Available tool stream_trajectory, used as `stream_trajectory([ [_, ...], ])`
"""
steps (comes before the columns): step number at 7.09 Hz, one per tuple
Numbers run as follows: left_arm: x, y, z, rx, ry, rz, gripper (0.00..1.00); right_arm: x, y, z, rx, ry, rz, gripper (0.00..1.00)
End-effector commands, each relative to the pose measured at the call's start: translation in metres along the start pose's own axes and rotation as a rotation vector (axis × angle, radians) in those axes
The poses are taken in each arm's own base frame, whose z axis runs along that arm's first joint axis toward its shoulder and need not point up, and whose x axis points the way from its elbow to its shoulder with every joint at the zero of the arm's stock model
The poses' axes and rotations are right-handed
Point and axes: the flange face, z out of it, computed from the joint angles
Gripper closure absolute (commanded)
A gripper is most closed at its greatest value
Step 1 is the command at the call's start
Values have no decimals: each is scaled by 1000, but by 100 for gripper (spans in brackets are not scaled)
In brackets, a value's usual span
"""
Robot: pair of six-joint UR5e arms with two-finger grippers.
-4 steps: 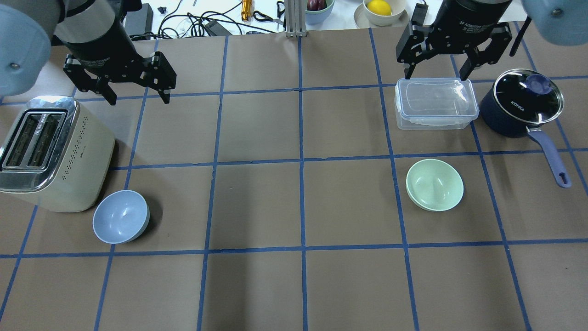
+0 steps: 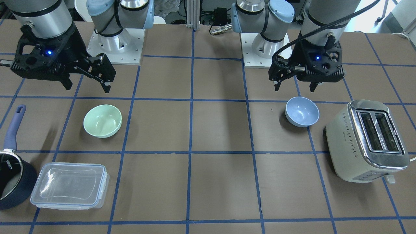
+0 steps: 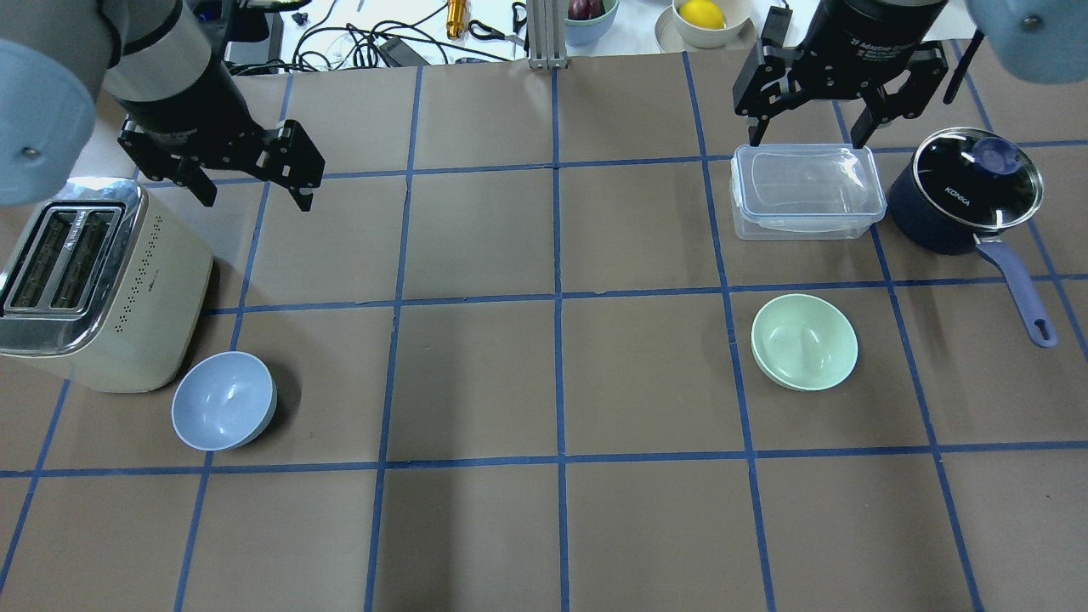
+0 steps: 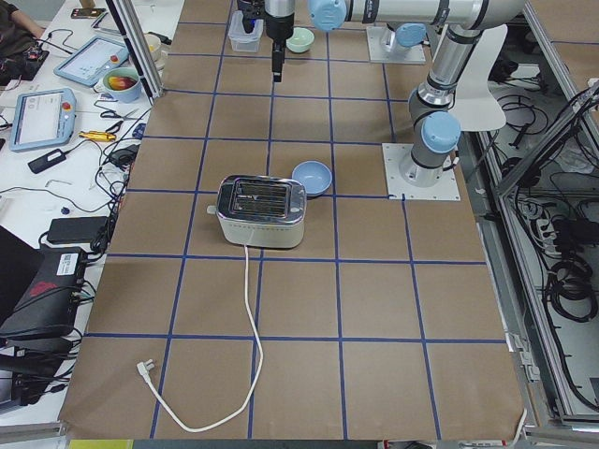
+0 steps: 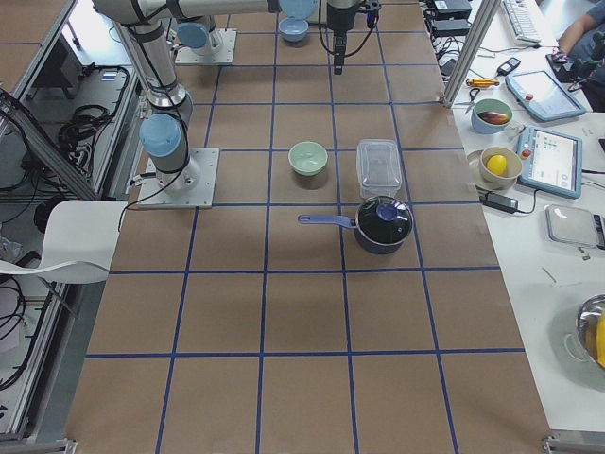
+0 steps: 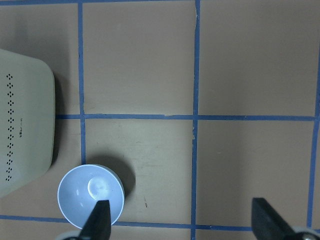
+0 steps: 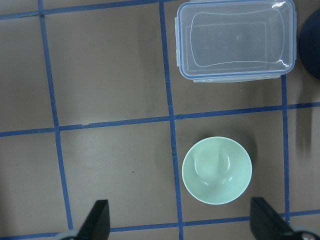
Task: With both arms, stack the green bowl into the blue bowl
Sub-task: 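Lower the left gripper onto the rim of the pale blue bowl and grasp it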
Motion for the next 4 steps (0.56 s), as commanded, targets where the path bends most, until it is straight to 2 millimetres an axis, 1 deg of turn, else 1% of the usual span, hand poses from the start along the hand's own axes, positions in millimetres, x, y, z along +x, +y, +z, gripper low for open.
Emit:
stream_trajectory([
  [1, 6, 29, 49, -29, 3, 37, 0, -1, -2, 1, 1, 0, -1, 0],
  [2, -6, 41, 102, -28, 1, 7, 0, -1, -2, 1, 1, 0, -1, 0],
  [3, -43, 58, 171, -12, -3, -85, 0, -1, -2, 1, 1, 0, -1, 0],
  [4, -63, 93, 234, -7, -5, -121, 0, 0, -3, 1, 1, 0, 0, 0],
])
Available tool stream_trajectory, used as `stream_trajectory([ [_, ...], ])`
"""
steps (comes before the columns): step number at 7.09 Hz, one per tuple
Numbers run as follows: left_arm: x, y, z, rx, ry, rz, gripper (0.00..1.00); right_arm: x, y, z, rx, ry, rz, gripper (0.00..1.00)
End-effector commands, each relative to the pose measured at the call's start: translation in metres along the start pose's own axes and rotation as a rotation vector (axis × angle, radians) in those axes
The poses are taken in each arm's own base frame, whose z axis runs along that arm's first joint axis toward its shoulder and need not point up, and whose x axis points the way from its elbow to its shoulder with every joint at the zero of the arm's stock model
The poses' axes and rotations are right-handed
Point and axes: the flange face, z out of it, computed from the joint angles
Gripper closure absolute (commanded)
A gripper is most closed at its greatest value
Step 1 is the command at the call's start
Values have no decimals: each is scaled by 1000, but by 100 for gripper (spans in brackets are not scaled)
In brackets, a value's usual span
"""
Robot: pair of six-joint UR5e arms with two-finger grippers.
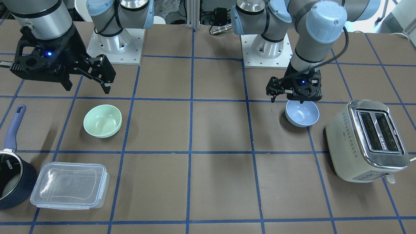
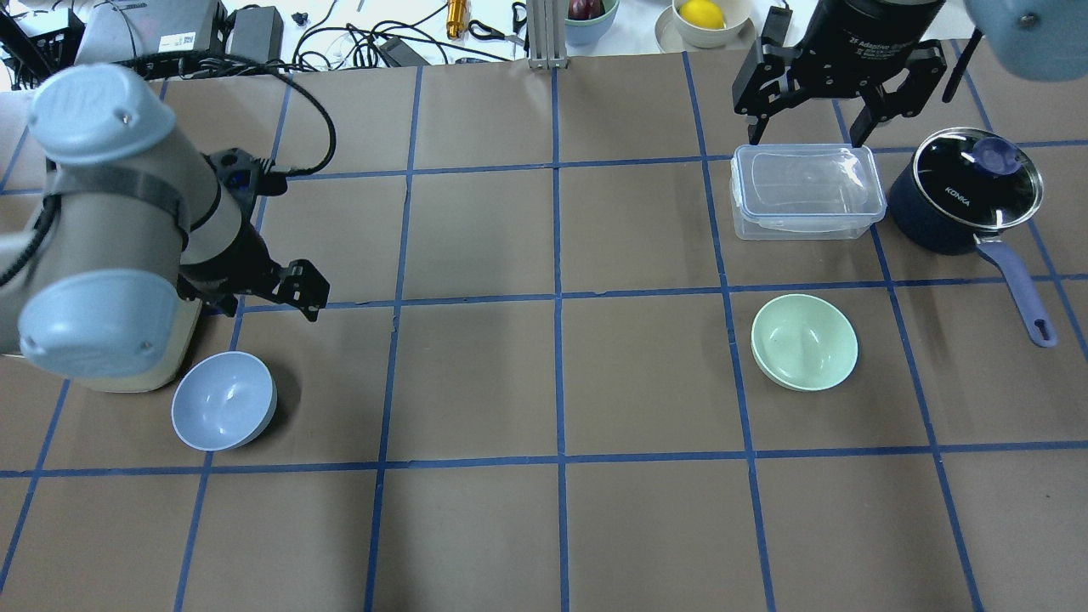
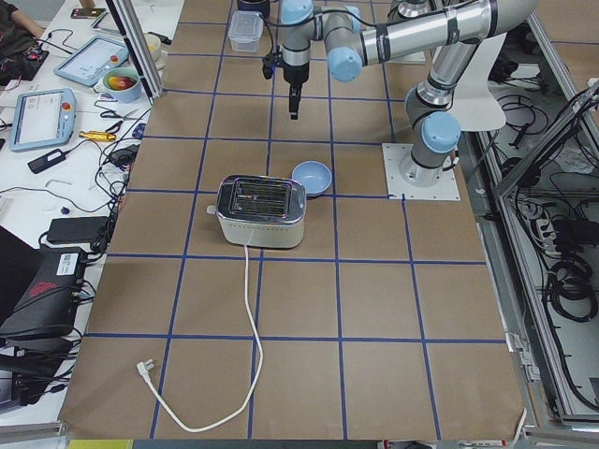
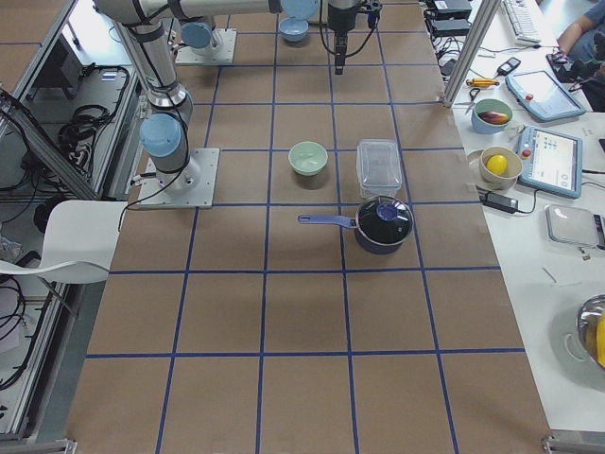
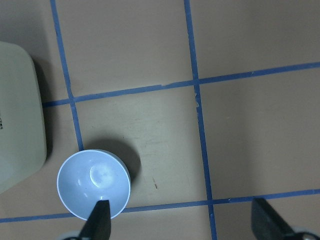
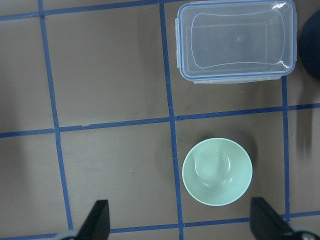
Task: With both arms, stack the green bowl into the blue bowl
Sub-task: 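Lower the left gripper onto the rim of the pale blue bowl and grasp it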
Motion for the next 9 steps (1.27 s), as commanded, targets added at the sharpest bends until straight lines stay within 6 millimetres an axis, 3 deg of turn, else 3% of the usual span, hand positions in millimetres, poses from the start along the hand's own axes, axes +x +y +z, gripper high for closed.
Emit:
stream_trajectory([
  [1, -25, 61, 114, 66, -20, -83, 0, 0, 0, 0, 0, -2, 0, 0],
  [2, -24, 71, 129, 92, -32, -90, 0, 1, 0, 1, -1, 0, 1, 0],
  [3, -24, 71, 139, 73, -25, -93, 20, 3, -1, 3, -7, 1, 6, 0],
  [4, -23, 72, 141, 65, -23, -123, 93, 3, -1, 3, -6, -1, 6, 0],
  [5, -24, 68, 139, 73, -29, -145, 100, 3, -1, 3, -7, -1, 6, 0],
  [7, -23, 53, 111, 132, -41, -251, 100, 3, -1, 2, -4, -1, 6, 0],
  [8, 6, 41, 100, 149, 19, -313, 100, 0, 0, 1, 0, -3, 4, 0],
  [9, 67, 19, 75, 171, 55, -343, 100, 0, 0, 1, 0, -3, 4, 0],
])
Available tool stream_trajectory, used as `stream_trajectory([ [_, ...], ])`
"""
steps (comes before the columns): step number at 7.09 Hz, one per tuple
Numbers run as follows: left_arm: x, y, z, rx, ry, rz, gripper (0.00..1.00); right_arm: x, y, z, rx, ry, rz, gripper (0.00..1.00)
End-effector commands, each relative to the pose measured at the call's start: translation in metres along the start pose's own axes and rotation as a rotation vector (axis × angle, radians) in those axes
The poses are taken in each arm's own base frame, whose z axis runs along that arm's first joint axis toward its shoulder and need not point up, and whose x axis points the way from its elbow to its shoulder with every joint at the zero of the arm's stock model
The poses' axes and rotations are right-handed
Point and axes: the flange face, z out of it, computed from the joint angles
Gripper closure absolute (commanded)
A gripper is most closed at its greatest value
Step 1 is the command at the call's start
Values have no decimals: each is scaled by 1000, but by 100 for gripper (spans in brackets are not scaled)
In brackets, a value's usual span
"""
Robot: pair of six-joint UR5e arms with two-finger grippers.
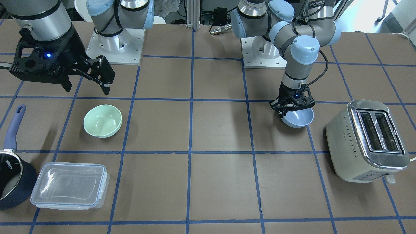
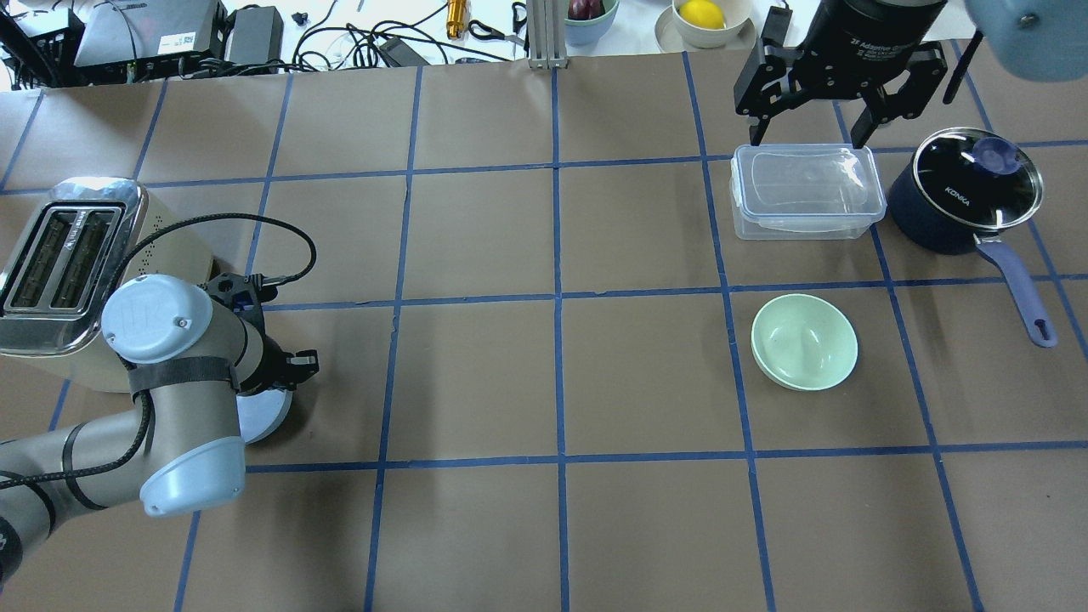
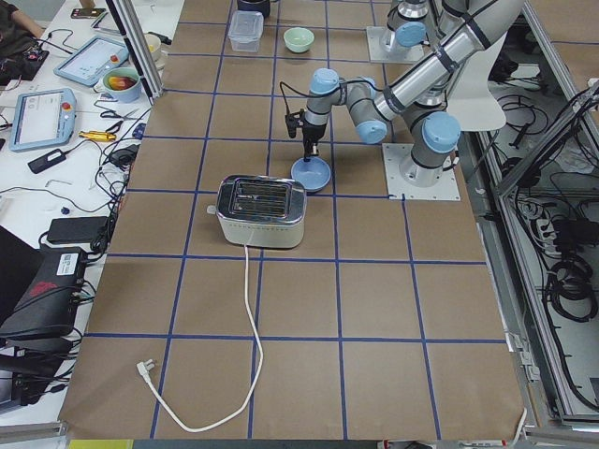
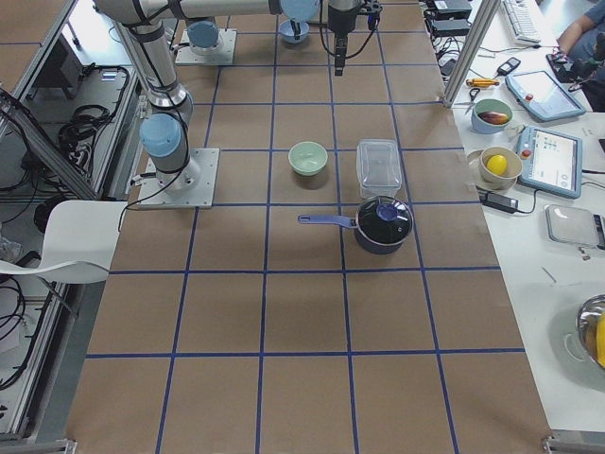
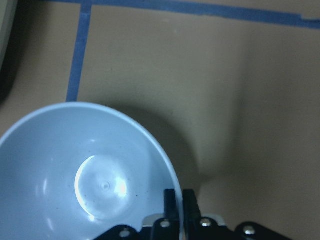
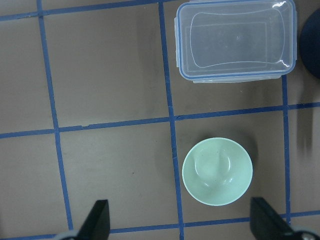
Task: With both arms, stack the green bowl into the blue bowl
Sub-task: 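Carry the pale blue bowl with the left gripper to the table centre and release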
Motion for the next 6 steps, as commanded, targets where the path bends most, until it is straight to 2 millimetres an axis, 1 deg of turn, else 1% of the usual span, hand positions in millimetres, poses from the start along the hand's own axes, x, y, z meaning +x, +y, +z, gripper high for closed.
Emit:
stream_trajectory([
  [1, 134, -28, -65, -8, 68, -122, 100, -1, 0, 1, 0, -1, 0, 0],
  [2, 190, -51, -90, -80, 52, -204, 100, 1, -1, 1, 0, -1, 3, 0],
  [3, 245, -59, -89, -119, 73, -257, 100, 2, -1, 1, 0, 0, 4, 0],
  [4, 293, -58, -76, -110, 92, -310, 94, 2, -1, 1, -1, 1, 4, 0],
  [5, 318, -58, -58, -115, 76, -303, 92, 2, -1, 1, -1, 1, 4, 0],
  [6, 338, -55, -41, -128, 68, -314, 94, 6, -4, 2, -4, 0, 10, 0],
])
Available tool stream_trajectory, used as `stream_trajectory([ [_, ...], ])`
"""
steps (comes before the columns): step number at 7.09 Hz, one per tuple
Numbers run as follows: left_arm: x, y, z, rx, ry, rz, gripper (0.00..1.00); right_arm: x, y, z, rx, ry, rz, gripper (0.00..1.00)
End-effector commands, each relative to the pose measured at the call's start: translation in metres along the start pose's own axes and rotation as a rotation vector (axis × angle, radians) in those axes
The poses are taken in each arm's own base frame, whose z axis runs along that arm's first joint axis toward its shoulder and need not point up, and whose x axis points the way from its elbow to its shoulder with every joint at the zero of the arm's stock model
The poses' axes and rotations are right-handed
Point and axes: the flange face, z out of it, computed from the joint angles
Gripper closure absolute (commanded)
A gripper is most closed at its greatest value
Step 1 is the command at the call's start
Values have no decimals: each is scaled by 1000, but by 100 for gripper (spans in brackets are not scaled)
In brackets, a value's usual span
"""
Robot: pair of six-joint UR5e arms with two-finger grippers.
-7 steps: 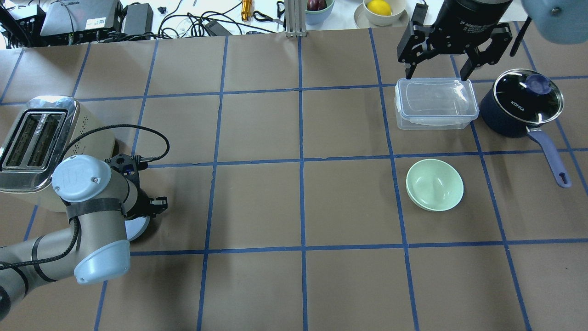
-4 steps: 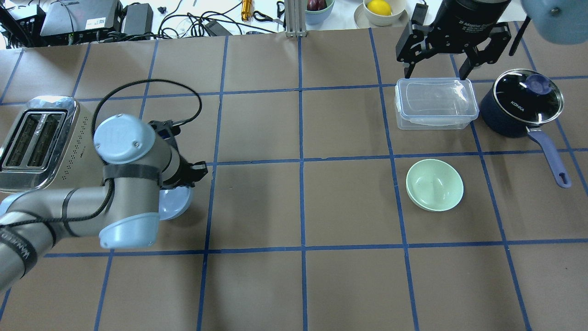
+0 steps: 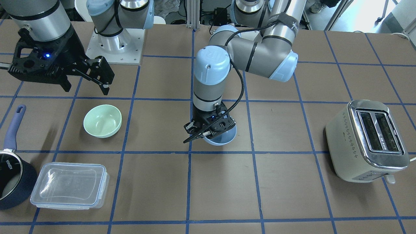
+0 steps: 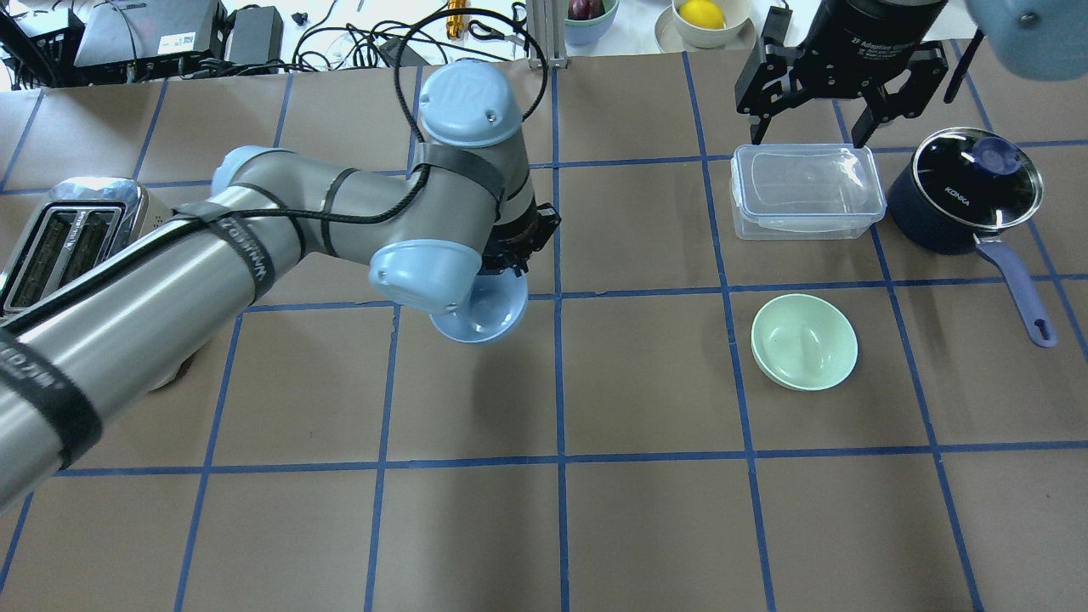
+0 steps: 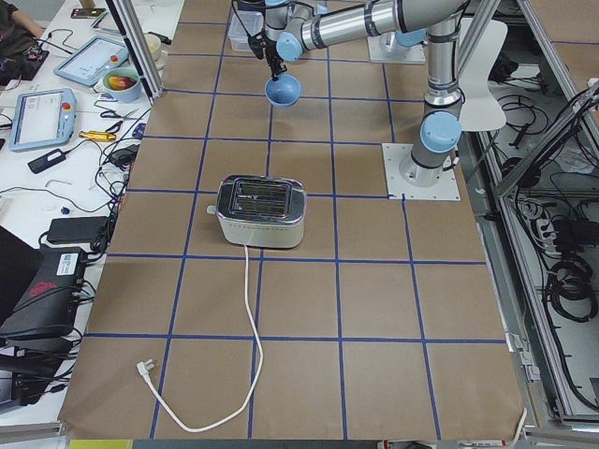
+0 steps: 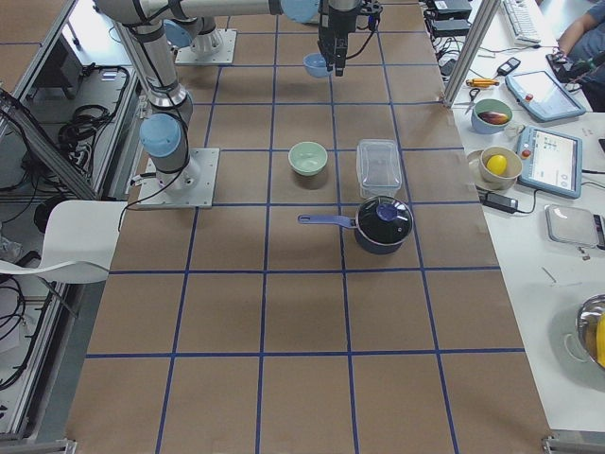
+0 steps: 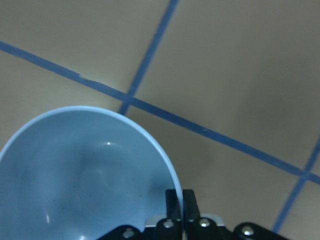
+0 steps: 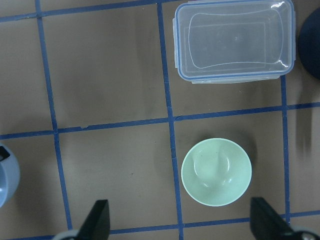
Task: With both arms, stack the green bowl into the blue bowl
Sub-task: 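Carry the pale blue bowl with the left gripper to the table centre and release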
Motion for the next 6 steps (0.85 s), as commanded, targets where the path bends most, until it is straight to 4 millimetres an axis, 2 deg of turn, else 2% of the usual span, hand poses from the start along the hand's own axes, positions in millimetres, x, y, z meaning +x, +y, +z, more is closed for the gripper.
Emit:
stream_trajectory([
  [1, 51, 17, 34, -15, -5, -55, 94, 7, -4, 3, -5, 1, -4, 0],
  [2, 62, 15, 38, -5, -4, -48, 71, 28, -10, 9, -20, 3, -15, 0],
  [3, 60, 16, 37, 10, -14, -33, 11, 69, -17, 24, -50, 0, -104, 0],
  [4, 56, 8, -1, 99, -2, 104, 7, 108, -16, 54, -98, -12, -80, 0],
  [5, 44, -11, -55, 145, 43, 234, 0, 147, -11, 91, -136, -27, -44, 0],
  [6, 17, -38, -93, 144, 67, 233, 0, 160, -2, 133, -133, -17, -23, 0],
])
